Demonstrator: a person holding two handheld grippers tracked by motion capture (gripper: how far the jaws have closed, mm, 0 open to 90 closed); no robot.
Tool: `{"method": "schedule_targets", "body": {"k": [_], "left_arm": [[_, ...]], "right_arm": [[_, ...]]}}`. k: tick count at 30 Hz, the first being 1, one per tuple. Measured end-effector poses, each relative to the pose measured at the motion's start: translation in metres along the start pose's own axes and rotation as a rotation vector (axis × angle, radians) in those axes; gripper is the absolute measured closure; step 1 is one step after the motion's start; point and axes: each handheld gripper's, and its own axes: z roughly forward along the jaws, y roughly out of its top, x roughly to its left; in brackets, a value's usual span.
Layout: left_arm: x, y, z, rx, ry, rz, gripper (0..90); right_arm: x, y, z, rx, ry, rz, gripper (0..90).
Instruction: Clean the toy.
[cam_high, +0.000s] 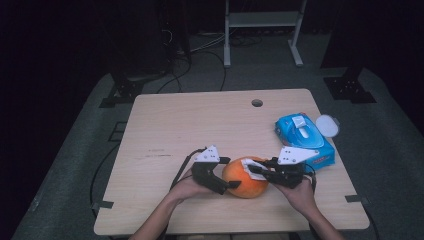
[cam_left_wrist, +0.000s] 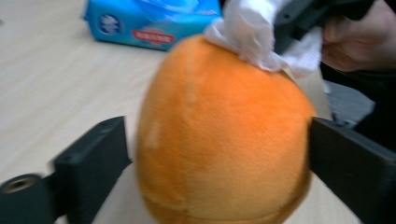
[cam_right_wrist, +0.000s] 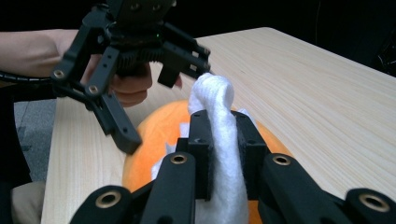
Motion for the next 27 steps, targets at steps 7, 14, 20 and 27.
{"method": "schedule_targets", "body": {"k": [7,14,20,27], "left_arm": [[-0.005,0.003,-0.002,0.018,0.03,0.041,26.6],[-0.014,0.008,0.002,0.037,0.067,0.106,27.2],[-0.013,0.005,-0.001,0.041,0.063,0.119,27.7],[-0.009,0.001,-0.002,0.04,0.054,0.1,27.6]], "right_arm": [[0.007,0.006,0.001,-0.001,0.007,-0.031,78.8],[0.028,0.024,0.031,0.042,0.045,-0.123,79.1],[0.01,0.025,0.019,0.046,-0.03,-0.085,79.2],[-0.006,0.005,-0.008,0.042,-0.083,-0.016,79.1]]}}
